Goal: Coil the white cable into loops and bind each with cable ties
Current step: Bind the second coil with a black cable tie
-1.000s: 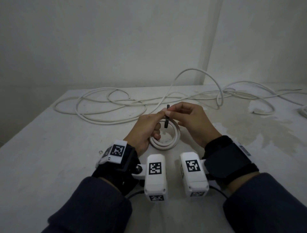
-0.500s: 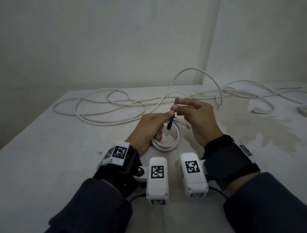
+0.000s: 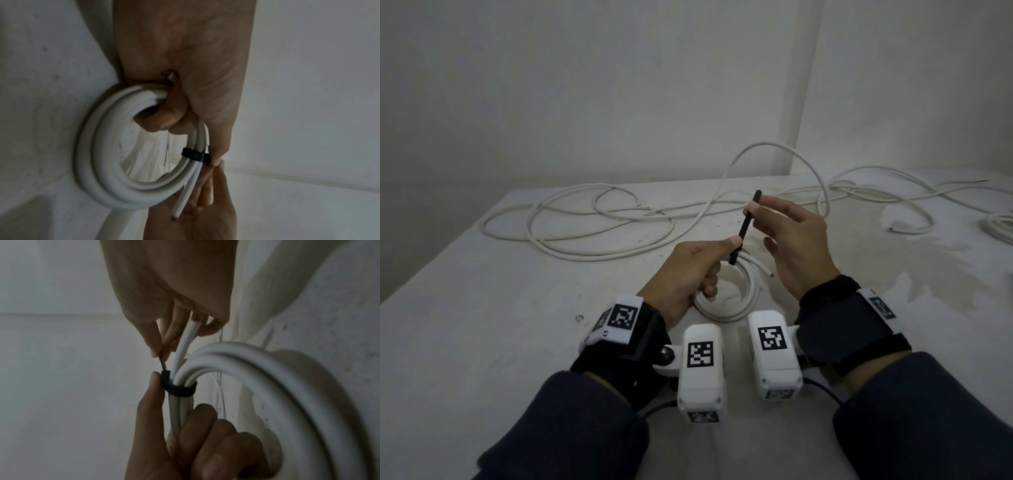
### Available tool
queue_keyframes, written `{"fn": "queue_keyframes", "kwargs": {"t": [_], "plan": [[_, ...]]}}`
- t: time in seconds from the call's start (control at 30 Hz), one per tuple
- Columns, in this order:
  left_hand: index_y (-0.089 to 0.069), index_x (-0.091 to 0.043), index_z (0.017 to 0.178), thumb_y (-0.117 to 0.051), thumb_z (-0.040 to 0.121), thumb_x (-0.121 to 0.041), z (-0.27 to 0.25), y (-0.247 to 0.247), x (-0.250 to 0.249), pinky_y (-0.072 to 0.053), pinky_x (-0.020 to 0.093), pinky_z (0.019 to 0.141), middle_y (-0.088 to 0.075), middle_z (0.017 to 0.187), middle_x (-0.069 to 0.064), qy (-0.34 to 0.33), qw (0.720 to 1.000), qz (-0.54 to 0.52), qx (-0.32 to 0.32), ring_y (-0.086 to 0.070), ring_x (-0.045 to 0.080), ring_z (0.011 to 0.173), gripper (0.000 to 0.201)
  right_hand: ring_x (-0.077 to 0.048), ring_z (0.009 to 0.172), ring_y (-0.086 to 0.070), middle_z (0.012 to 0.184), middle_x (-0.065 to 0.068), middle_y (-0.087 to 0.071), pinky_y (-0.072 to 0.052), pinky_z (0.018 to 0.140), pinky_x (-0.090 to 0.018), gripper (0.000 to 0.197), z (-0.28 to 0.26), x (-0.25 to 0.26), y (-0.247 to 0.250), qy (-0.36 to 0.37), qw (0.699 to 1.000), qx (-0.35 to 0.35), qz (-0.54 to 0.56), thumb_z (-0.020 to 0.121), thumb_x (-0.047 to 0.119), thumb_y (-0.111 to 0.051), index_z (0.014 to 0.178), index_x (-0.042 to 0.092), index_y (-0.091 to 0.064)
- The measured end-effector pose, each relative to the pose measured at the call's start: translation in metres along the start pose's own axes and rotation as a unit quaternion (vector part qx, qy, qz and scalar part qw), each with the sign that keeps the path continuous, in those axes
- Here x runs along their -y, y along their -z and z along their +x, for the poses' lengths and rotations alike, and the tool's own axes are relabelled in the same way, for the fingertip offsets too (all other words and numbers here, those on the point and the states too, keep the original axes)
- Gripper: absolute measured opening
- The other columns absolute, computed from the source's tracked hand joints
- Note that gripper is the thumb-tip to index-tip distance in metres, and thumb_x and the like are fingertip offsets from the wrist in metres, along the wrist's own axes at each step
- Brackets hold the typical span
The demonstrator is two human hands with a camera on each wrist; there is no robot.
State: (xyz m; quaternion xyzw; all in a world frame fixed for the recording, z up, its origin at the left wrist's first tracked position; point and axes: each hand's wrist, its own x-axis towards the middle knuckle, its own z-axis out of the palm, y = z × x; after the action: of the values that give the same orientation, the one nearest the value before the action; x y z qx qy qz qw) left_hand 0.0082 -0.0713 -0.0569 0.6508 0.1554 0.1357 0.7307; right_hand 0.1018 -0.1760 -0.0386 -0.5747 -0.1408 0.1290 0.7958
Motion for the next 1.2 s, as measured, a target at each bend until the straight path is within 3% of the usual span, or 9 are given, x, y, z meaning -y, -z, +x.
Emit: {"fn": "queue_keyframes", "kwargs": {"t": [0.13, 0.3, 0.43, 0.5, 0.63, 0.7, 0.83, 1.03, 1.2], "plan": [[-0.067, -0.012, 0.083, -0.060, 0.092, -0.032, 0.000, 0.001, 0.002, -0.030, 0.019, 0.043, -0.024, 0.051, -0.008, -0.034, 0.999, 0.001, -0.029, -0.024, 0.009, 0.044, 0.024, -0.018, 0.076, -0.065, 0.082, -0.009, -0.071, -0.049, 0.064, -0.023, 0.011, -0.003, -0.003, -0.004, -0.082, 0.992, 0.091, -0.030, 0.084, 0.013, -0.069, 0.089, 0.004, -0.071], [-0.071, -0.012, 0.095, -0.057, 0.093, -0.036, 0.001, 0.003, 0.001, -0.042, 0.022, 0.056, -0.052, 0.068, -0.001, -0.074, 0.991, 0.103, -0.030, -0.045, 0.010, 0.054, 0.028, -0.019, 0.088, -0.062, 0.077, -0.001, -0.072, -0.046, 0.083, -0.033, 0.010, -0.001, -0.005, -0.002, -0.026, 0.989, 0.076, -0.122, 0.080, 0.019, -0.074, 0.070, 0.018, -0.073], [-0.071, -0.012, 0.095, -0.060, 0.092, -0.024, 0.003, 0.010, -0.007, -0.051, 0.017, 0.068, -0.070, 0.087, 0.000, -0.119, 0.983, 0.137, -0.025, -0.065, 0.004, 0.074, 0.017, -0.018, 0.088, -0.062, 0.078, -0.002, -0.071, -0.045, 0.082, -0.031, 0.009, -0.003, -0.004, -0.004, -0.012, 0.988, 0.090, -0.124, 0.080, 0.018, -0.074, 0.071, 0.015, -0.073], [-0.071, -0.010, 0.091, -0.063, 0.090, -0.026, 0.001, 0.011, -0.007, -0.051, 0.020, 0.060, -0.071, 0.085, 0.001, -0.109, 0.988, 0.107, -0.016, -0.068, 0.010, 0.070, 0.018, -0.018, 0.087, -0.061, 0.080, -0.003, -0.071, -0.046, 0.079, -0.028, 0.007, -0.006, -0.002, -0.005, 0.002, 0.988, 0.100, -0.117, 0.080, 0.014, -0.073, 0.073, 0.013, -0.073], [-0.063, -0.016, 0.074, -0.064, 0.089, -0.029, 0.001, 0.005, -0.006, -0.038, 0.017, 0.049, -0.065, 0.076, -0.005, -0.134, 0.981, 0.137, -0.035, -0.059, 0.007, 0.054, 0.020, -0.009, 0.073, -0.057, 0.075, -0.001, -0.067, -0.043, 0.057, -0.008, 0.004, -0.008, 0.002, -0.008, 0.025, 0.988, 0.082, -0.126, 0.081, 0.007, -0.070, 0.077, 0.007, -0.072], [-0.059, -0.017, 0.069, -0.064, 0.090, -0.026, 0.003, 0.002, -0.007, -0.034, 0.018, 0.048, -0.060, 0.069, -0.007, -0.132, 0.982, 0.135, -0.031, -0.050, 0.007, 0.050, 0.023, -0.001, 0.062, -0.057, 0.069, 0.000, -0.064, -0.041, 0.050, -0.005, 0.008, -0.007, 0.003, -0.008, 0.031, 0.991, 0.056, -0.119, 0.080, 0.005, -0.071, 0.072, 0.006, -0.069], [-0.056, -0.015, 0.064, -0.065, 0.089, -0.020, 0.002, -0.002, -0.011, -0.029, 0.017, 0.044, -0.053, 0.063, -0.003, -0.125, 0.986, 0.107, -0.029, -0.038, 0.007, 0.045, 0.026, 0.006, 0.047, -0.054, 0.063, -0.002, -0.062, -0.041, 0.050, -0.006, 0.012, -0.005, 0.005, -0.008, 0.039, 0.995, 0.031, -0.083, 0.077, -0.003, -0.071, 0.067, 0.002, -0.066], [-0.051, -0.011, 0.066, -0.063, 0.091, -0.019, -0.006, -0.010, -0.013, -0.023, 0.017, 0.040, -0.042, 0.048, -0.012, -0.107, 0.990, 0.093, -0.028, -0.027, 0.006, 0.041, 0.029, -0.012, 0.069, -0.059, 0.074, -0.005, -0.067, -0.043, 0.060, -0.020, 0.011, -0.004, 0.009, -0.005, 0.012, 0.994, 0.035, -0.102, 0.073, -0.001, -0.074, 0.065, 0.006, -0.070], [-0.052, -0.015, 0.061, -0.064, 0.089, -0.020, 0.000, -0.028, -0.018, -0.021, 0.018, 0.040, -0.041, 0.055, -0.004, -0.071, 0.995, 0.071, -0.007, -0.025, 0.009, 0.044, 0.031, -0.007, 0.064, -0.057, 0.072, -0.005, -0.066, -0.043, 0.055, -0.011, 0.011, -0.003, 0.030, 0.020, -0.021, 0.990, 0.065, -0.127, 0.077, 0.003, -0.073, 0.068, 0.007, -0.068]]}}
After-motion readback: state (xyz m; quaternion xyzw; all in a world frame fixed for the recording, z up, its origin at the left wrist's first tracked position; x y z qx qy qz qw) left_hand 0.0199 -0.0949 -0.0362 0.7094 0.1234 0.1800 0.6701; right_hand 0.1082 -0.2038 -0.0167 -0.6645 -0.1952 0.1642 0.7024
